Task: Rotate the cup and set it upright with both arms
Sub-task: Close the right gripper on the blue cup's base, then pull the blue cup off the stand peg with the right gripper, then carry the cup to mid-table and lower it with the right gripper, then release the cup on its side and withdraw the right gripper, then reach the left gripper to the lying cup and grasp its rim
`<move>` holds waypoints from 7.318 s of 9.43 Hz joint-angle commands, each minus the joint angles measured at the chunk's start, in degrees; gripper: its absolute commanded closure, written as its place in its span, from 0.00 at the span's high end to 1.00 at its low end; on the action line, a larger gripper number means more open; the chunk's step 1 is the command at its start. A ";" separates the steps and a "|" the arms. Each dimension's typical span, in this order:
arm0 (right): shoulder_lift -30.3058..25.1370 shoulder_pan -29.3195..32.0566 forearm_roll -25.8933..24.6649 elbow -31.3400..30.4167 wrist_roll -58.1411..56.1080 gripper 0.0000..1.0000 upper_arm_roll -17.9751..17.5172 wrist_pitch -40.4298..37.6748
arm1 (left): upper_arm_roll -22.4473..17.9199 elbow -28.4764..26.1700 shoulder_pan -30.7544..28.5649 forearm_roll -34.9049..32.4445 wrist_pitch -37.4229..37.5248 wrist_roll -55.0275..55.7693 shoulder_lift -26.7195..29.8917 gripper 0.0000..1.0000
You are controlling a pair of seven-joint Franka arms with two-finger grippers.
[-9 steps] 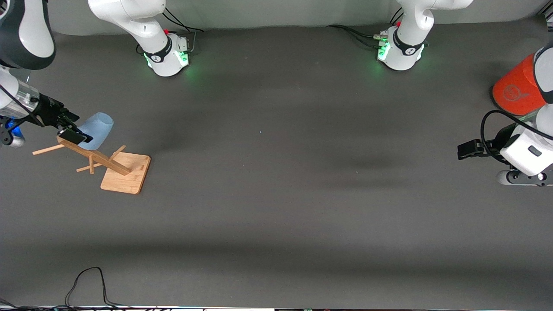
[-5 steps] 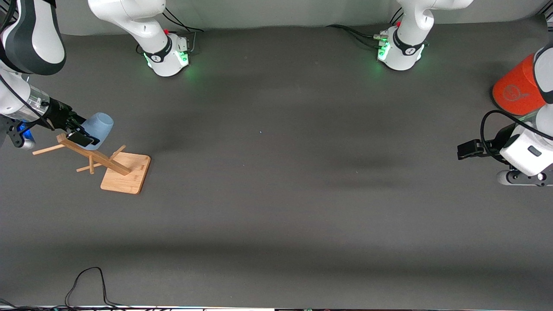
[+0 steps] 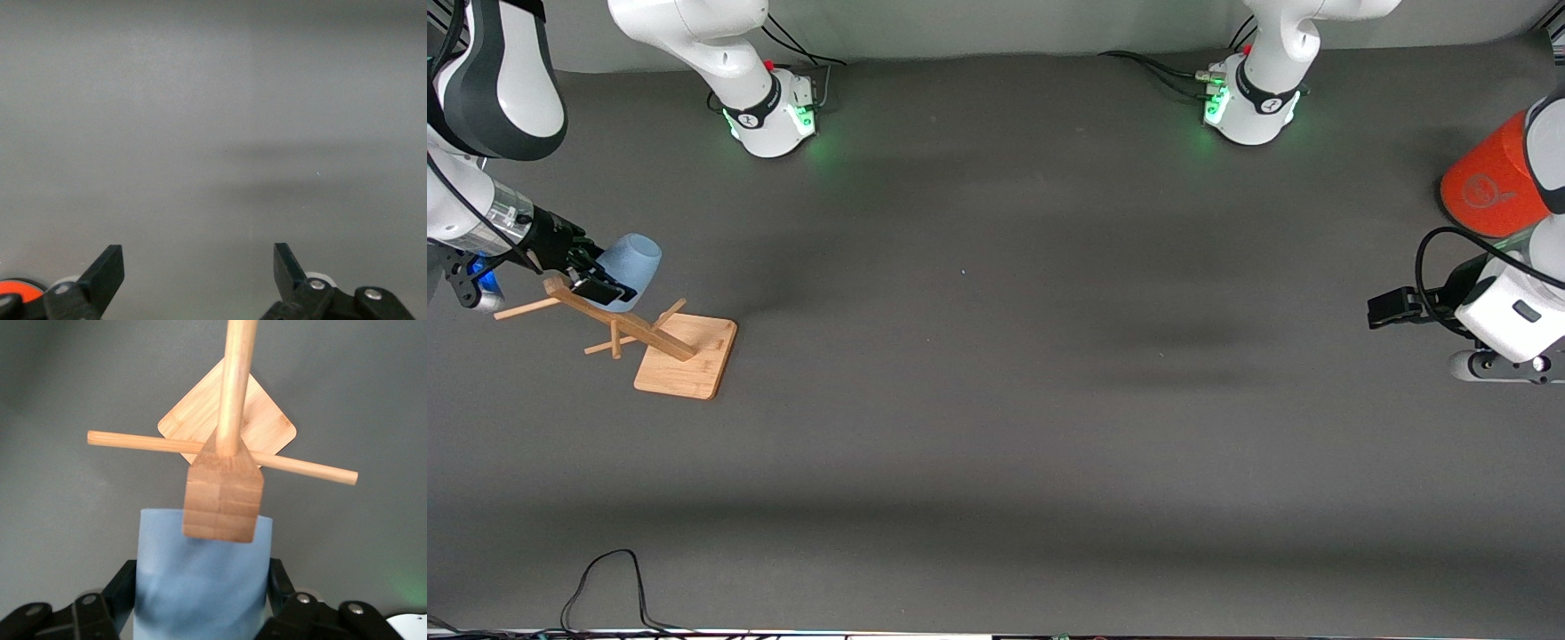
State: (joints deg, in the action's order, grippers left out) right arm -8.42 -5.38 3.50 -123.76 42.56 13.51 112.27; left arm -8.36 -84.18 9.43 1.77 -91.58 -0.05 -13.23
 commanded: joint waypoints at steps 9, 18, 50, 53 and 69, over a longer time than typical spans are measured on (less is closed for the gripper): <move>-6.60 -0.69 2.55 7.56 22.43 0.66 -13.99 -16.73 | -0.34 0.94 0.50 0.60 1.41 0.23 -0.21 1.00; 18.39 -5.04 -1.71 27.49 81.56 0.66 -47.07 -1.39 | -0.34 1.03 0.50 0.60 1.41 0.14 -0.21 1.00; 29.20 -19.18 -7.46 44.66 72.12 1.00 -30.65 -25.67 | 0.10 2.08 4.09 0.60 1.23 2.31 -0.13 1.00; 18.74 -7.85 -7.46 38.79 47.09 1.00 -30.64 -27.99 | 0.10 2.44 13.47 0.08 0.97 16.96 -0.30 1.00; 10.62 6.26 -2.18 35.60 -40.41 1.00 -13.33 -22.72 | 0.19 18.43 48.05 -15.12 -4.74 40.76 -38.08 0.99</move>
State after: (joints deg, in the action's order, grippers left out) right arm 3.79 1.23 0.11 -86.35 6.24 -0.43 87.84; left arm -7.19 -68.28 56.98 -12.03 -96.45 43.32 -49.44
